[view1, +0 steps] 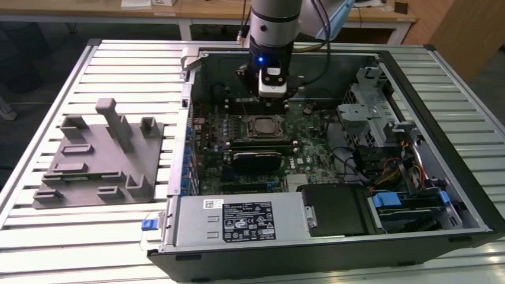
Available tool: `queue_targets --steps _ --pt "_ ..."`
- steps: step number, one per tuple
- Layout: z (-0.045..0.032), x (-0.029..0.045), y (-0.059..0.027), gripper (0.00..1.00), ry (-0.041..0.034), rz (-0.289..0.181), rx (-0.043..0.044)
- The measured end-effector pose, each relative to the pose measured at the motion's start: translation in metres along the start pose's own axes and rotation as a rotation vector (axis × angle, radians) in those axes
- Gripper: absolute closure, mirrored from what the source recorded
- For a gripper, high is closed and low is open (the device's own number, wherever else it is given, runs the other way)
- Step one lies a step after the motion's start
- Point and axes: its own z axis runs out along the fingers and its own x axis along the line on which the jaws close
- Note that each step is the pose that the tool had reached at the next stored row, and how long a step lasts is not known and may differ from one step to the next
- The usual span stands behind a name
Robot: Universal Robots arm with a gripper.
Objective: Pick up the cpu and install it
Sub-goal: 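Install the first cpu locking lever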
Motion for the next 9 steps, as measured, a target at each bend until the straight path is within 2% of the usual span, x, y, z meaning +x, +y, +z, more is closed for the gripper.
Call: queue_targets --steps 4,9 --pt "0.0001 0.0 0.0 0.89 0.002 -0.067 0.0011" --pt "0.0001 0.0 -0.0001 0.89 0.0036 -0.125 0.0021"
